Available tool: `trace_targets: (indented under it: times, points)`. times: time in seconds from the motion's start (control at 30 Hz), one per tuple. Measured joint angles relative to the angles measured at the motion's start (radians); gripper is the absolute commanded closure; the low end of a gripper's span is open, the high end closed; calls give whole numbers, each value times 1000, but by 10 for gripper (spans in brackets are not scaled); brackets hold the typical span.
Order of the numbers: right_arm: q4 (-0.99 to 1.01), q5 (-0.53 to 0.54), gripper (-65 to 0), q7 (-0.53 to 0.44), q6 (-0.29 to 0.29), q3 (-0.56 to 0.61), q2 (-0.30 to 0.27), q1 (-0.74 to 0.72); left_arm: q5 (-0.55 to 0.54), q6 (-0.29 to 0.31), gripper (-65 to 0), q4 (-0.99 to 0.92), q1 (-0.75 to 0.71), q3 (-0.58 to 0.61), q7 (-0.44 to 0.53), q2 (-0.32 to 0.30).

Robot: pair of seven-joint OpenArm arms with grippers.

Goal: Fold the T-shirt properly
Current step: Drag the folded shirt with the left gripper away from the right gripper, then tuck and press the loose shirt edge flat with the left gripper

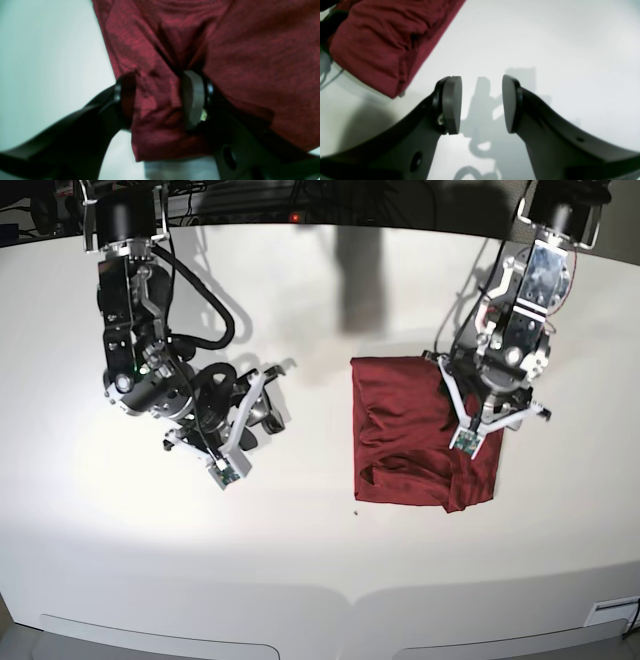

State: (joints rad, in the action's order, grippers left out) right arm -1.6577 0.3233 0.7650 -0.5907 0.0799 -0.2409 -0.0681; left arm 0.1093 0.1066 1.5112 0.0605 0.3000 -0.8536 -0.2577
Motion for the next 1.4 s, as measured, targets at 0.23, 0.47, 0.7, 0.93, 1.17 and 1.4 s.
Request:
trace_targets:
  times: [0.23, 0.47, 0.7, 0.93, 1.17, 1.4]
  points:
    - [0, 0, -265, 3, 0, 0, 0, -1, -83, 1, -294, -6, 116, 0, -19, -2]
    - [0, 0, -265, 23, 0, 0, 0, -1, -163, 1, -455, -6, 167, 0, -17, -2]
    - [0, 0, -265, 26, 0, 0, 0, -1, -238, 1, -455, -6, 206, 1, 116, 10]
    - [0, 0, -265, 33, 0, 0, 0, -1, -255, 1, -455, -6, 235, -1, 302, 137]
    - [0, 1, -265, 55, 0, 0, 0, 2, -257, 2, -455, -129, 234, 0, 563, 176]
    - [0, 1, -265, 63, 0, 0, 0, 7, -255, -2, -455, -511, 229, 0, 787, 150]
